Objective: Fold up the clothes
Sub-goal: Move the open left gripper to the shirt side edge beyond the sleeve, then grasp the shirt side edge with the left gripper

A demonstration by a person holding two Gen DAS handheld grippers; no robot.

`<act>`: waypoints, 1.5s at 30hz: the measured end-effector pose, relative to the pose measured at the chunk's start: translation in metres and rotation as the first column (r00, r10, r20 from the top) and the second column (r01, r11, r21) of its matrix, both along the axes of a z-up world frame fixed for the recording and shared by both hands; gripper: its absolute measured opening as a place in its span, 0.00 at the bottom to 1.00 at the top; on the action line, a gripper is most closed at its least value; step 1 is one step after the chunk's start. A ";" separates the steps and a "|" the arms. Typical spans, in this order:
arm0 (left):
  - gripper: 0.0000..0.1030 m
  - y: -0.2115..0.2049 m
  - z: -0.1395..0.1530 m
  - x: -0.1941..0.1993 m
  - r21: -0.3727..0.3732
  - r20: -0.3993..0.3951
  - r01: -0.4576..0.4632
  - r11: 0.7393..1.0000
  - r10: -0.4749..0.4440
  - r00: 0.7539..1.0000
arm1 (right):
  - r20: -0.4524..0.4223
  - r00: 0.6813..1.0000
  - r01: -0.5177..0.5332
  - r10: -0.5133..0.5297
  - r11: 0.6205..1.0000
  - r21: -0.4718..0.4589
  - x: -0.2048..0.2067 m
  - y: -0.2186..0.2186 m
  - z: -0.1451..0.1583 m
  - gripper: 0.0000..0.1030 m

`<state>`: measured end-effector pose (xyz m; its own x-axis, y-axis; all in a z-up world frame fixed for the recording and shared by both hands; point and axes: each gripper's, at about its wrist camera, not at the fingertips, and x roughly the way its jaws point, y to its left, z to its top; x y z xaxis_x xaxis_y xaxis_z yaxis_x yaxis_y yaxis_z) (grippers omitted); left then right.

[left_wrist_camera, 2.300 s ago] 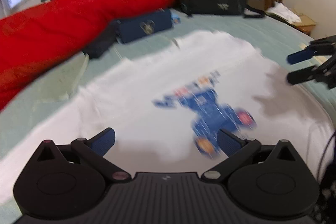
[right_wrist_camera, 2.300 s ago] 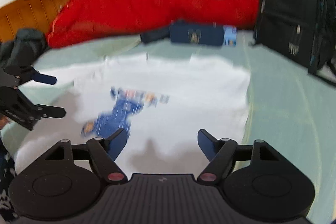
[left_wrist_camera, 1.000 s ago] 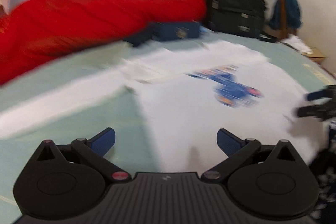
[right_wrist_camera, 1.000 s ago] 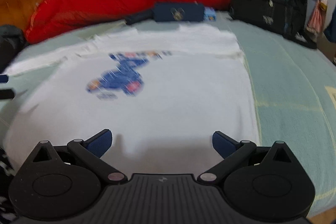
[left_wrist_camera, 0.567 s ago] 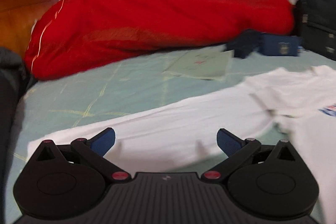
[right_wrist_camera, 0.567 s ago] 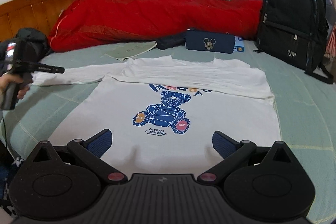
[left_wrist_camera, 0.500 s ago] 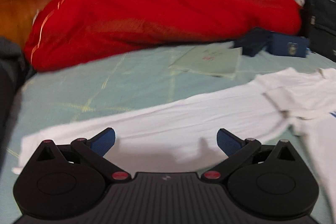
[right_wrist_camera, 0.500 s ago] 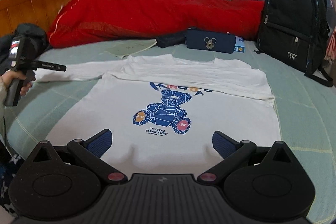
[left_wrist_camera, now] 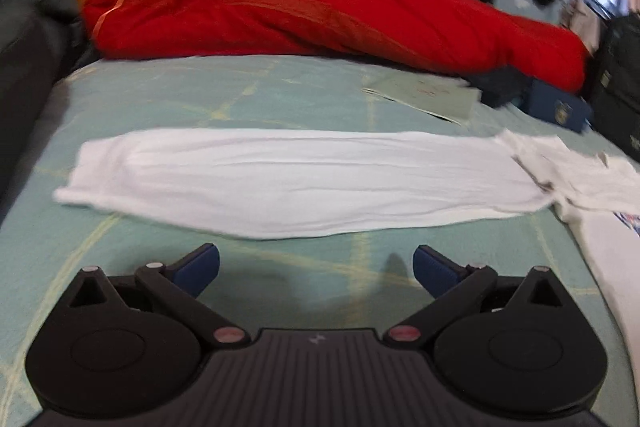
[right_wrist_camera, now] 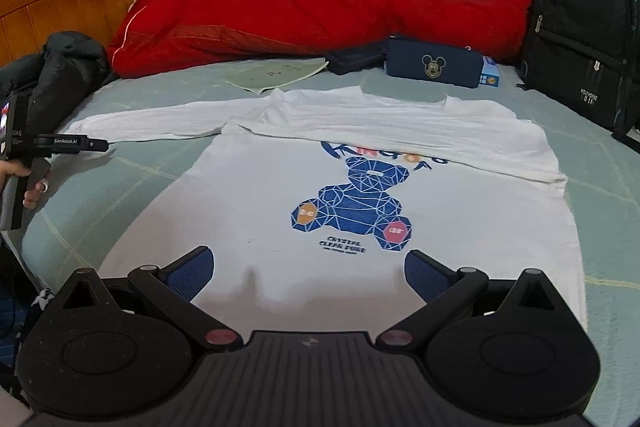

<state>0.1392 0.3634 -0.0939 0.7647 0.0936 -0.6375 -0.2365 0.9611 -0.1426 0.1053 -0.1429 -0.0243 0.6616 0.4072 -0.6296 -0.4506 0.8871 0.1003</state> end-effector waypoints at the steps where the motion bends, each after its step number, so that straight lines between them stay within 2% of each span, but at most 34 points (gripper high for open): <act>1: 0.99 0.008 -0.003 0.000 -0.037 0.003 -0.011 0.999 0.011 1.000 | -0.003 1.000 0.001 -0.001 1.000 0.003 0.000 0.000 0.000 1.00; 3: 0.99 0.016 -0.006 -0.001 -0.080 0.037 -0.010 0.997 0.013 0.999 | -0.004 1.000 0.003 -0.003 1.000 0.007 0.000 0.001 0.000 1.00; 9: 0.99 0.025 -0.010 0.014 -0.130 0.077 -0.010 0.991 0.020 0.997 | -0.018 1.000 0.017 -0.017 1.000 0.023 0.005 0.000 -0.002 1.00; 13: 0.99 0.037 -0.011 0.026 -0.196 0.112 -0.030 0.980 0.053 0.992 | -0.028 0.999 0.022 -0.021 0.999 0.033 0.007 0.000 -0.004 1.00; 21: 0.99 0.047 -0.014 0.042 -0.260 0.158 -0.089 0.961 0.133 0.978 | -0.041 0.999 0.029 -0.027 0.998 0.050 0.010 -0.002 -0.008 1.00; 27: 0.99 0.056 -0.011 0.063 -0.270 0.160 -0.131 0.954 0.178 0.971 | -0.041 0.999 0.029 -0.027 0.998 0.055 0.011 -0.003 -0.008 1.00; 30: 0.99 0.058 -0.006 0.065 -0.298 0.169 -0.160 0.941 0.217 0.961 | -0.041 0.999 0.029 -0.027 0.998 0.058 0.012 -0.003 -0.008 1.00; 39: 0.99 0.053 0.028 0.060 -0.323 0.281 -0.095 0.942 0.191 0.941 | -0.054 0.998 0.032 -0.027 0.995 0.094 0.016 -0.007 -0.010 1.00; 45: 0.99 0.032 0.051 0.070 -0.290 0.293 -0.048 0.956 0.136 0.946 | -0.049 0.999 0.016 -0.011 0.995 0.095 0.012 -0.012 -0.009 1.00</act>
